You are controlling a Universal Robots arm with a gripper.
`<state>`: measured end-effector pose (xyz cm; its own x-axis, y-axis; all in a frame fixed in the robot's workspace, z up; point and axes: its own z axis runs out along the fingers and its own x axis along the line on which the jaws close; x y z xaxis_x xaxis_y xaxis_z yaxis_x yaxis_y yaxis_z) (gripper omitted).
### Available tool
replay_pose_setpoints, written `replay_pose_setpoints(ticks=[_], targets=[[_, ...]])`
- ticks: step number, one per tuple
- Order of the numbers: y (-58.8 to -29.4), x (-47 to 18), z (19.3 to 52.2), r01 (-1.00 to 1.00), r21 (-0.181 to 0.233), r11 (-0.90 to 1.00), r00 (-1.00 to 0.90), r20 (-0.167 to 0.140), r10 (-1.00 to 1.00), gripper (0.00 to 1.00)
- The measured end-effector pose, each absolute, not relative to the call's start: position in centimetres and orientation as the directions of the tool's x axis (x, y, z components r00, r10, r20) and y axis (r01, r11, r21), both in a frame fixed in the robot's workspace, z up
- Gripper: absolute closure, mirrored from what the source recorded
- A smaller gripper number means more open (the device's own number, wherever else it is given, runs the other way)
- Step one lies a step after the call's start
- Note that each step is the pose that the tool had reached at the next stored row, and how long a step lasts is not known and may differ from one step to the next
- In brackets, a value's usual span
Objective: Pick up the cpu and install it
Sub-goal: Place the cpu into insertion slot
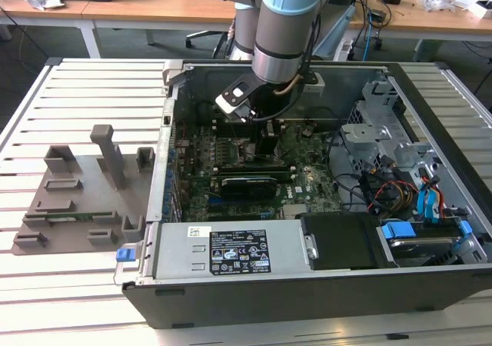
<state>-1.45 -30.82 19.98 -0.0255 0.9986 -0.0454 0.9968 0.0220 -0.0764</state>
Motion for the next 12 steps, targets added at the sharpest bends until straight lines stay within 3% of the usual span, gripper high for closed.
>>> replay_pose_setpoints(ticks=[12], targets=[[-31.60,-1.45,19.99,0.997,-0.076,0.023,-0.026,-0.030,0.999,0.39]])
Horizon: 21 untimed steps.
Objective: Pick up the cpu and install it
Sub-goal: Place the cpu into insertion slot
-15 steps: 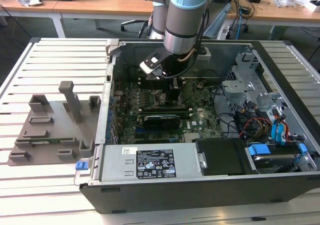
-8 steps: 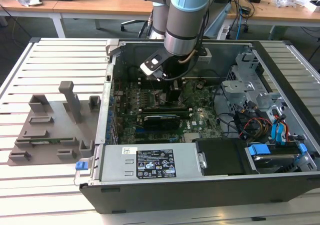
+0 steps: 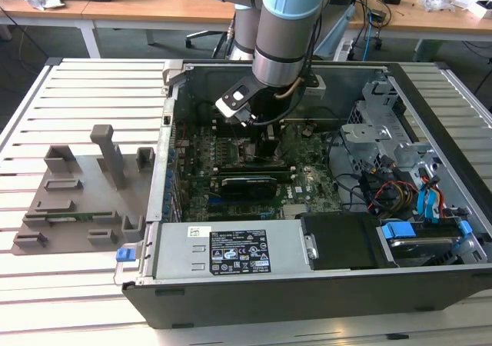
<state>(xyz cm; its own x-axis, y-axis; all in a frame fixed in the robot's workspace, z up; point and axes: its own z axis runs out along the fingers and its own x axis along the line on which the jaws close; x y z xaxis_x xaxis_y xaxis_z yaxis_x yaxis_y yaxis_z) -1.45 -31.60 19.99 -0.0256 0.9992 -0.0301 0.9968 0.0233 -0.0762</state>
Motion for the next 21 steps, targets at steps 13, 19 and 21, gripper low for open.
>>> replay_pose_setpoints(ticks=[13,19,21], targets=[[-31.60,-1.45,20.34,0.997,-0.076,-0.032,0.030,-0.029,0.999,0.47],[-31.48,-1.45,20.11,0.997,-0.076,-0.027,0.025,-0.029,0.999,0.47],[-31.31,-1.46,20.07,0.997,-0.076,-0.027,0.025,-0.029,0.999,0.47]])
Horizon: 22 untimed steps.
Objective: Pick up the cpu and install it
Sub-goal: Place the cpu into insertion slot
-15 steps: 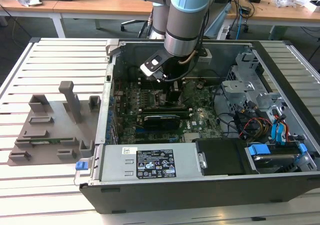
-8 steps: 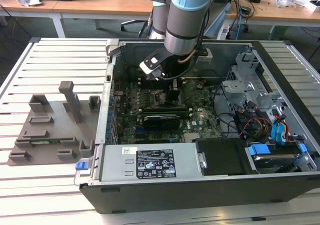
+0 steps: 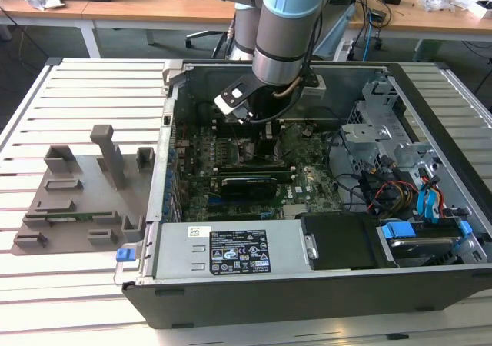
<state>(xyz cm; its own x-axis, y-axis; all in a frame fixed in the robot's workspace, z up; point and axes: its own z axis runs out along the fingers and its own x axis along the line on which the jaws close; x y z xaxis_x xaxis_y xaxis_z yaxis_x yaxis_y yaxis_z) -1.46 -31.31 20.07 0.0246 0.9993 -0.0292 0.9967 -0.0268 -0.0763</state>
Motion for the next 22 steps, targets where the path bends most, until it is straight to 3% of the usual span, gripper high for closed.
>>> replay_pose_setpoints(ticks=[11,12,13,14,15,22], targets=[[-31.2,-1.6,19.9,0.997,-0.076,-0.027,0.025,-0.029,0.999,0.45],[-31.2,-1.6,20.8,0.997,-0.076,-0.027,0.025,-0.029,0.999,0.39],[-31.0,-1.6,21.2,0.997,-0.076,-0.027,0.024,-0.029,0.999,0.54],[-31.5,-1.9,20.8,0.997,-0.077,-0.023,0.023,0.006,1.000,0.84],[-31.6,-1.9,20.7,0.997,-0.077,-0.011,0.012,0.005,1.000,0.89],[-31.6,-1.5,20.3,0.997,-0.079,0.009,-0.008,0.005,1.000,0.89]])
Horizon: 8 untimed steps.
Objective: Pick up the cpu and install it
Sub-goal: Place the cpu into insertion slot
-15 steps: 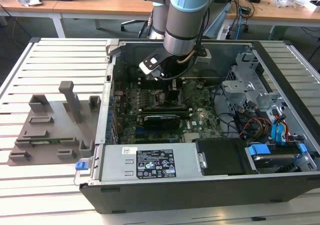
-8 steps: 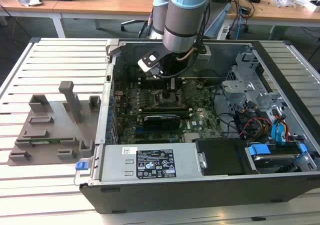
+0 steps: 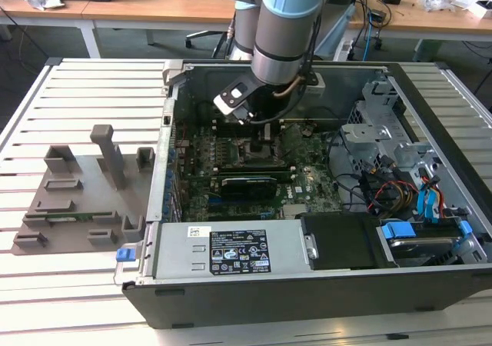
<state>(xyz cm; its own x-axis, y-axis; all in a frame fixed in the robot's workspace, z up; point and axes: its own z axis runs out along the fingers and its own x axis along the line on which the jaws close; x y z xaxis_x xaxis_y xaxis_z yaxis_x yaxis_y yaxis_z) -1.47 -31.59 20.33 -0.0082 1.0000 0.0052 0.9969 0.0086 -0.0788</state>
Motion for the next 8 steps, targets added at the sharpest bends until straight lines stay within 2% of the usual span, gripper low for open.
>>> replay_pose_setpoints(ticks=[8], targets=[[-31.6,-0.2,20.9,0.996,-0.089,0.009,-0.008,0.006,1.000,0.89]])
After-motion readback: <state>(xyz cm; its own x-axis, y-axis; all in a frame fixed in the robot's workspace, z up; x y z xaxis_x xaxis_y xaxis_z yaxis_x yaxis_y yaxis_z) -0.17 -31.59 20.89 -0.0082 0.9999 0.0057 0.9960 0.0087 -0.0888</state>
